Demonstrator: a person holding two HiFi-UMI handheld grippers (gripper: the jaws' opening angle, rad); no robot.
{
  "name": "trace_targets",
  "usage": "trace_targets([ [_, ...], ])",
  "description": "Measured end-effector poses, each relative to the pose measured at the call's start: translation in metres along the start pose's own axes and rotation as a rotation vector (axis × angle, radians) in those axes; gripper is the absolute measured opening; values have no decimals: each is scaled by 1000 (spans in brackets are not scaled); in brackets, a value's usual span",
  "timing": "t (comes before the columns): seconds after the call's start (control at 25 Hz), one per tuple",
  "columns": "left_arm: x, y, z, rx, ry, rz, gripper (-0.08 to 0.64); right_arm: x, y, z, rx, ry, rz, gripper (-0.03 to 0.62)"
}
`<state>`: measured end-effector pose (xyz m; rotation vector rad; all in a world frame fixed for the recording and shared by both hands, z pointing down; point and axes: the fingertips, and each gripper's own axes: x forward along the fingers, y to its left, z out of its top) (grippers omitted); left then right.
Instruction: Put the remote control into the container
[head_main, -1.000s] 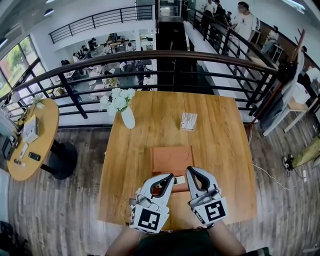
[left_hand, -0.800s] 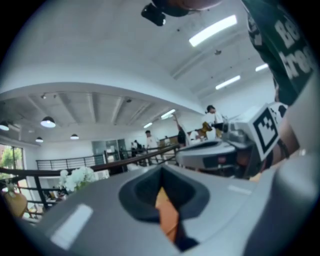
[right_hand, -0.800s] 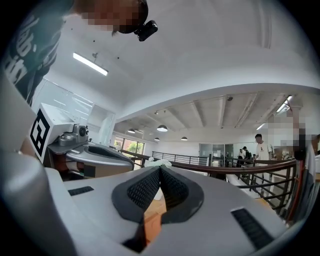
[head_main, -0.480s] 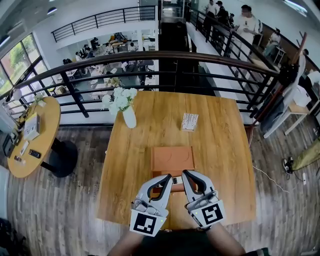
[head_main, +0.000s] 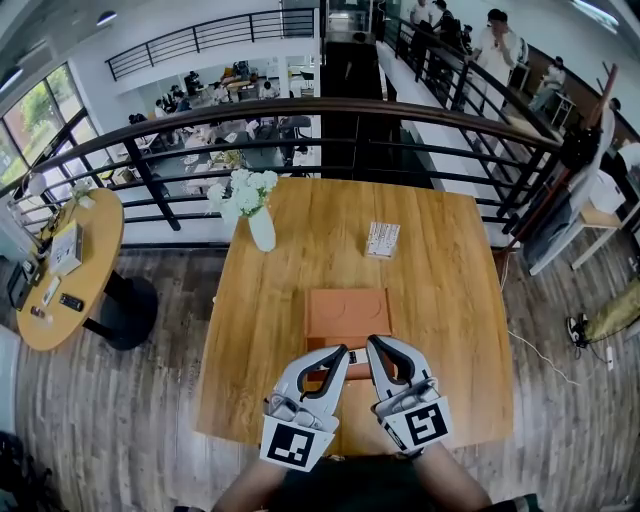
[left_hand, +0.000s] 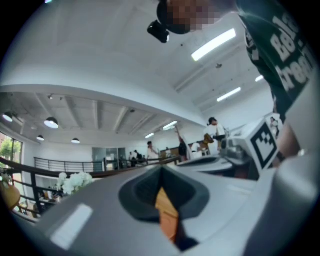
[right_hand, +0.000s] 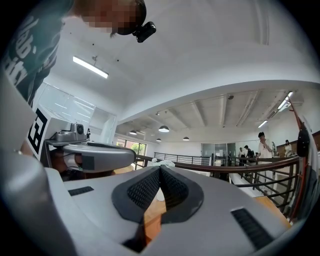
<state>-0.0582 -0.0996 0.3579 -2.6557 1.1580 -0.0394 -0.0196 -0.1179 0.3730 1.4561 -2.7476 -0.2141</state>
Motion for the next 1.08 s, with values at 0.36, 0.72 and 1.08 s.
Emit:
trace_targets([
  [0.36,2,-3,3,-5,6,-24,-3,2,12,6,-35,-14,42,17],
  [0.72,-2,-2,0,-21,14,-42,-3,3,20,7,-56,-27,62,15],
  [1.08,-4,5,-5,-15,24,-27,-2,2,19,2,-63,-21,59,15],
])
